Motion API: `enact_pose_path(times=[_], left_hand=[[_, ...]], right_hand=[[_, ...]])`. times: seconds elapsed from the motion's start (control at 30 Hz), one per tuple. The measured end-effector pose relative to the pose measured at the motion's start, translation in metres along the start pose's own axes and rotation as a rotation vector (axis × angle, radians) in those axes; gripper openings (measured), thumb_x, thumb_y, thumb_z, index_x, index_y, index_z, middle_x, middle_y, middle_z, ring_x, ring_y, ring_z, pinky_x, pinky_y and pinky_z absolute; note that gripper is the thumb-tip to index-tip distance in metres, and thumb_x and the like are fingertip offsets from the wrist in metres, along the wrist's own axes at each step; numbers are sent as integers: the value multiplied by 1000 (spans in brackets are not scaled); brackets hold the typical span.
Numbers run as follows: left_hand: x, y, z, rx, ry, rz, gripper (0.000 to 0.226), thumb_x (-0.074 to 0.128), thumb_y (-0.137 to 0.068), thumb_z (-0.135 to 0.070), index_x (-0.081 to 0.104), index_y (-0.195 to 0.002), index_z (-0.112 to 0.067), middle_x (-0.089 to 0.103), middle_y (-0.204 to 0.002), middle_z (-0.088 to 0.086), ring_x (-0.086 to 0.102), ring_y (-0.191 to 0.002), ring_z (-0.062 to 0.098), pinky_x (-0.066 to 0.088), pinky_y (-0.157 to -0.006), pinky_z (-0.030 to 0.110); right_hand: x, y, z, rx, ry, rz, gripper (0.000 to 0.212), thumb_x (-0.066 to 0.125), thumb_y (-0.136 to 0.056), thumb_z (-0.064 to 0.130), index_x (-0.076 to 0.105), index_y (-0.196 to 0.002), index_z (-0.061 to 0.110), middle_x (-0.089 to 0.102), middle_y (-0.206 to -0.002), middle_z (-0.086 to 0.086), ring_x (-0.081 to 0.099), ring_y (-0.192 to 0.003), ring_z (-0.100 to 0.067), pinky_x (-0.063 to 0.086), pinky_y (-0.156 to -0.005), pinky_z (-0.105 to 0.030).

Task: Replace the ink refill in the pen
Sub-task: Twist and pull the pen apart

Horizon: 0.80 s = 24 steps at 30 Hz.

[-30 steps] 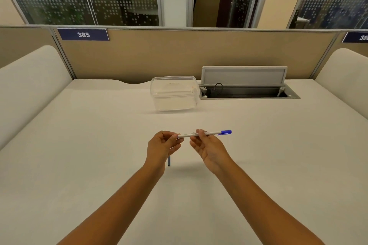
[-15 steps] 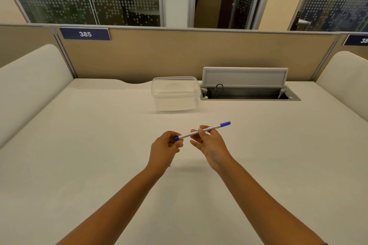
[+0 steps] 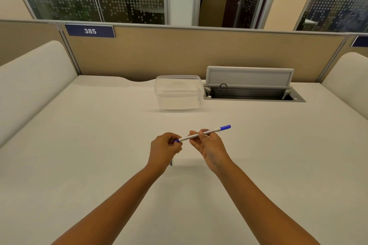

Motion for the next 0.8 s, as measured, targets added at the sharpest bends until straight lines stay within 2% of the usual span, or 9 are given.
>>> enact_pose_path(times=[0.13,0.27,0.33,0.47,0.57,0.67,0.8], left_hand=[[3,2,1,-90,93,-16,10,62,-80,-7,65,-82,-16,68,-70,-2,67,-63,9,54,-57,17],[0,1,0,-322,379,100,13,59,-83,-6,67,-74,-11,71,-69,7,69,-61,15,56,-54,20],[-2,2,-1,-371,452,135,16,58,-84,-4,67,-72,-10,71,-70,9,69,-63,17,56,-53,20],[5,8,-5,-121,185,16,11,60,-81,-3,62,-85,-14,69,-81,5,67,-73,15,51,-62,14],[10,14,-12,36,107,-78,10,60,-83,-7,59,-81,-17,68,-76,-2,67,-68,7,48,-58,7],[12,16,-17,153,-55,-84,9,54,-88,-11,54,-80,-15,64,-72,-2,63,-67,10,45,-58,14],[16,22,-22,512,-515,-91,7,48,-92,-16,48,-86,-13,51,-72,2,47,-61,17,36,-53,21]], right_hand=[[-1,-3,3,-16,31,57,10,41,-97,10,49,-91,11,69,-88,-11,69,-85,-23,59,-69,-26],[-6,-5,6,-79,162,142,8,41,-97,13,48,-91,13,70,-91,-9,71,-83,-18,59,-72,-24],[-7,-5,5,-85,181,162,8,41,-97,13,48,-92,14,70,-91,-9,71,-83,-18,58,-73,-24],[-7,-6,6,-67,82,111,8,43,-96,11,50,-92,13,70,-90,-11,70,-82,-20,59,-71,-25],[-10,-7,11,-29,-13,72,7,45,-95,12,51,-93,11,69,-89,-12,70,-80,-21,60,-66,-26],[-13,-7,17,-6,-52,81,8,44,-95,12,51,-92,9,67,-89,-13,70,-78,-21,60,-64,-26],[-16,-4,16,90,-194,69,13,45,-95,10,55,-91,3,73,-73,-12,72,-65,-21,60,-57,-29]])
Point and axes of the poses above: each hand's wrist, its own y-axis away from the middle knuckle, its own x-axis out of the palm, z = x × y, the point moved 2 cm from there along -y, towards the middle knuckle
